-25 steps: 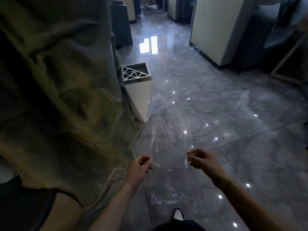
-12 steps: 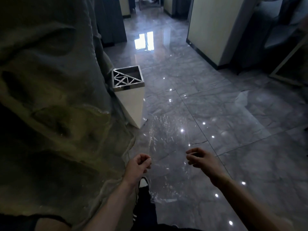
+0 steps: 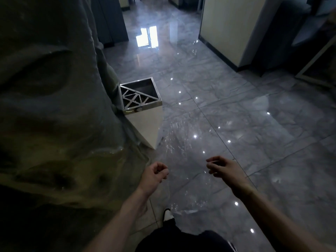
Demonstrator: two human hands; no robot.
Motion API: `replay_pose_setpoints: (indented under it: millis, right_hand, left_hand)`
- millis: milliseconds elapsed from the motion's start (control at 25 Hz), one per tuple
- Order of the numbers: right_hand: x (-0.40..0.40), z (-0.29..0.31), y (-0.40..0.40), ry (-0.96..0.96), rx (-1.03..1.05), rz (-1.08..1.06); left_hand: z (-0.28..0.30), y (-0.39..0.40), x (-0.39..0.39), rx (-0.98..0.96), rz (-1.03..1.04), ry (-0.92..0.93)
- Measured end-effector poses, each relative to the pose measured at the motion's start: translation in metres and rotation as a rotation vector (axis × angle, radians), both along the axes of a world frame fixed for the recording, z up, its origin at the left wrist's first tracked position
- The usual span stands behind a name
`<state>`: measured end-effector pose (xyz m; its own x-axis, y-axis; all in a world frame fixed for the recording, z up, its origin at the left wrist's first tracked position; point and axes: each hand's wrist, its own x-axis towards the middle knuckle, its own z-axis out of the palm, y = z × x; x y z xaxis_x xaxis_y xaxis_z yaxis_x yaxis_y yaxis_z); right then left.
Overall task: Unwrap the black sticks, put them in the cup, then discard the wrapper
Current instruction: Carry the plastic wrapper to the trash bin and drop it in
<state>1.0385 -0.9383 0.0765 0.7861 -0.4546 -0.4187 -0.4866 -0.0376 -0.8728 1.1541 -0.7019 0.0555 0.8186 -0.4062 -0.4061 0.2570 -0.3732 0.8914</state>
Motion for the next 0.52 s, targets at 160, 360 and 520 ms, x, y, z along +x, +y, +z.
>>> replay_pose_setpoints:
  millis: [160, 360, 520]
  right_hand:
    - [0.044, 0.0, -0.002, 0.023, -0.012, -0.029]
    - [0.09, -0.002, -0.021, 0.021, 0.0, -0.03]
    - [0.132, -0.005, -0.052, 0.011, -0.003, -0.047]
  left_hand:
    - [-0.002, -0.007, 0.051, 0.008, -0.042, 0.001]
    - [-0.01, -0.027, 0.101, 0.007, -0.038, 0.015]
    - [-0.013, -0.057, 0.142, 0.032, -0.031, 0.009]
